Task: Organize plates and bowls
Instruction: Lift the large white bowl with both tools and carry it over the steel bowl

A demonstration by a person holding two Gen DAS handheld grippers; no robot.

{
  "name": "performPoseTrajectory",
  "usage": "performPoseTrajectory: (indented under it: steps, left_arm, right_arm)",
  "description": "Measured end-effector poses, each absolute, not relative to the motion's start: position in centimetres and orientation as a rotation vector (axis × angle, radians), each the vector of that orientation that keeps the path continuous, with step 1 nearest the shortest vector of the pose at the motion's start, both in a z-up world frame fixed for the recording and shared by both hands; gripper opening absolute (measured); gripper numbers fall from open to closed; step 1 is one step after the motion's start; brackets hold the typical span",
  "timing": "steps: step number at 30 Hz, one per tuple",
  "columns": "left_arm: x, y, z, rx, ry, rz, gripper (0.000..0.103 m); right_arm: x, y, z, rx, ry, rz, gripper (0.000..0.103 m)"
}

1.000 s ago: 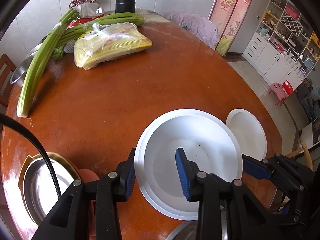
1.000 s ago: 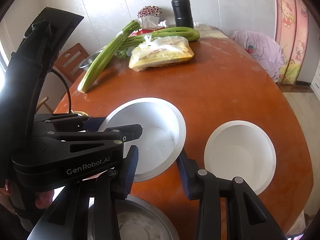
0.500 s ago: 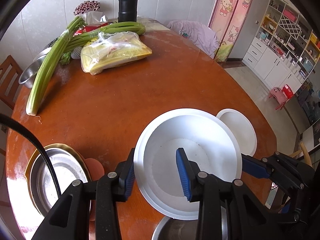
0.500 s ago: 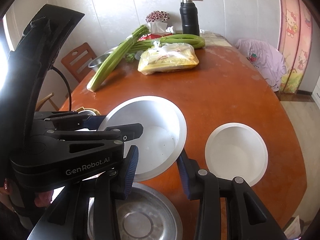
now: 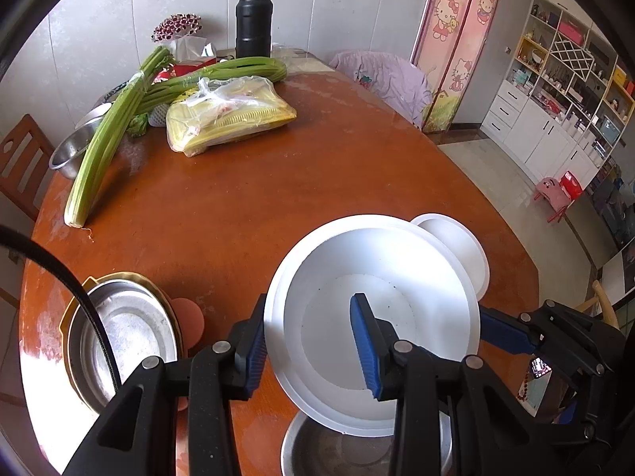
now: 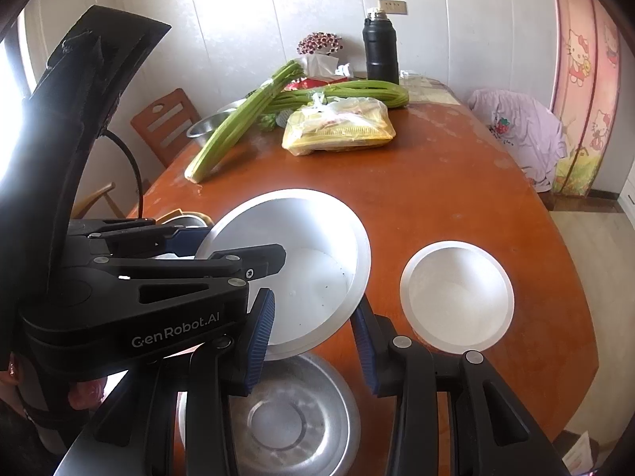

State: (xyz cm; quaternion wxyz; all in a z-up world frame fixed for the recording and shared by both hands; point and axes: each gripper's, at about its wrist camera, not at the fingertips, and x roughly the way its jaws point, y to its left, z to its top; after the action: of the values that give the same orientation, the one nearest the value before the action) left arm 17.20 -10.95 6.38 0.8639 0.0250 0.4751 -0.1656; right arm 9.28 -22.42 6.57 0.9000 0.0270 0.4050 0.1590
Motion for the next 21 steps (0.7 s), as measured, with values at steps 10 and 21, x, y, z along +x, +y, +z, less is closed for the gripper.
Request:
performPoseTrajectory:
  steps: [10,21]
  left_arm:
    - [14.6,-11.0,7.7,0.045,0.955,-0.334,0.039]
    - [11.6,-10.4,8.6,0.022,0.917,-0.31,0.039]
  right_arm:
    - [7.1,-22.6,7.8,0.044,0.803,0.341,0.042]
    - [4.2,-22.3,8.6,0.014,0.763,0.364,0.042]
